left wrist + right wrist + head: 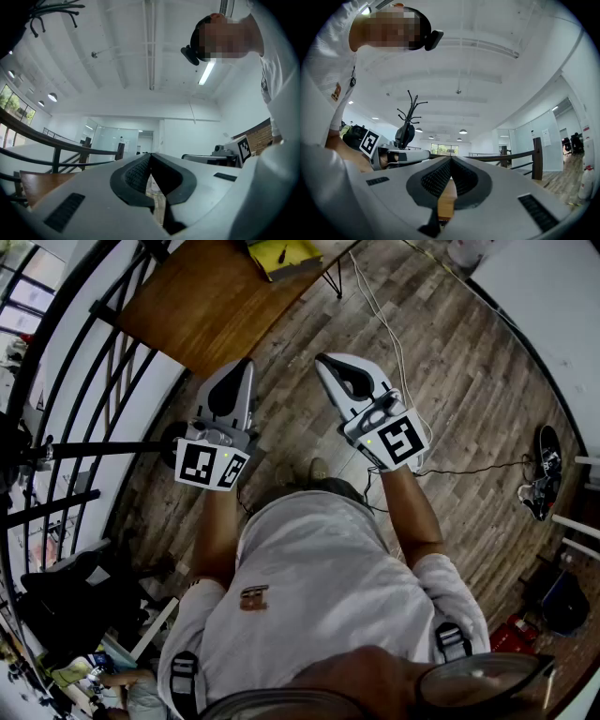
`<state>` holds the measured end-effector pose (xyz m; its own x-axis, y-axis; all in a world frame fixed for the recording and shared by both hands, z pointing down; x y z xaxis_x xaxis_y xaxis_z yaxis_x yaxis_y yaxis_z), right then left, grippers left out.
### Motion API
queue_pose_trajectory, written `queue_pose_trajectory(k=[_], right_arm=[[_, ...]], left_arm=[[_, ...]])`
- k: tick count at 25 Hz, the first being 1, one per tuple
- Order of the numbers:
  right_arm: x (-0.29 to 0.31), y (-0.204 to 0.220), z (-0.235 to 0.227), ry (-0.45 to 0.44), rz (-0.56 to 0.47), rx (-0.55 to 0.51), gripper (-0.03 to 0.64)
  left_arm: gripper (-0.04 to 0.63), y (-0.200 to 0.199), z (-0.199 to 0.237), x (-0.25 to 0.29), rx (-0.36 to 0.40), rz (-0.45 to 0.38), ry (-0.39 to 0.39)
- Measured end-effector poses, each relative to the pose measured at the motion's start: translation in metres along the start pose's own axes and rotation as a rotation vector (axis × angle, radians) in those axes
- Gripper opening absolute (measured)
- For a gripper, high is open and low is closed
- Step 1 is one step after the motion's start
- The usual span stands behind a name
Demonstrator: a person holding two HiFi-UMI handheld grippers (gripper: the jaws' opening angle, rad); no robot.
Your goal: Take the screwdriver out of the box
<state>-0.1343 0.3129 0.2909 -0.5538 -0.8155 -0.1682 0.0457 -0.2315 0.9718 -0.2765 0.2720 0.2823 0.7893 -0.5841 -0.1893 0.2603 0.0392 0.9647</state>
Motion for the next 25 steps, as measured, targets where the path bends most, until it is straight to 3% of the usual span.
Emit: queue_pose_trajectory(k=[8,25], right_arm=[[0.001,0.002,-0.011,0.001,-0.002,0.012,0.032],[-0.038,0.022,-0.087,0.002,-0.008,0.024,0.032]], left_arm=[[0.018,0.003,0.001,0.009,0.002,0.005,-0.004],[0.018,0.034,-0.014,0.075,0.017,0.003,-0.054]])
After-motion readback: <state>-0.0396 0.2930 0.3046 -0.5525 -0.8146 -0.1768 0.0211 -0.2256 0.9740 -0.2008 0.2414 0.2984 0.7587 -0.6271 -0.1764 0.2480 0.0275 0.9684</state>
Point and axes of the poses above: the fingertips, and each gripper's own axes: x forward along the fingers, z to its left, y out of its underside, the point moved 4 cm from there along -x, backward along the fingers, and after that the axes turned 7 degrees about -x, right-handed, at the moved point
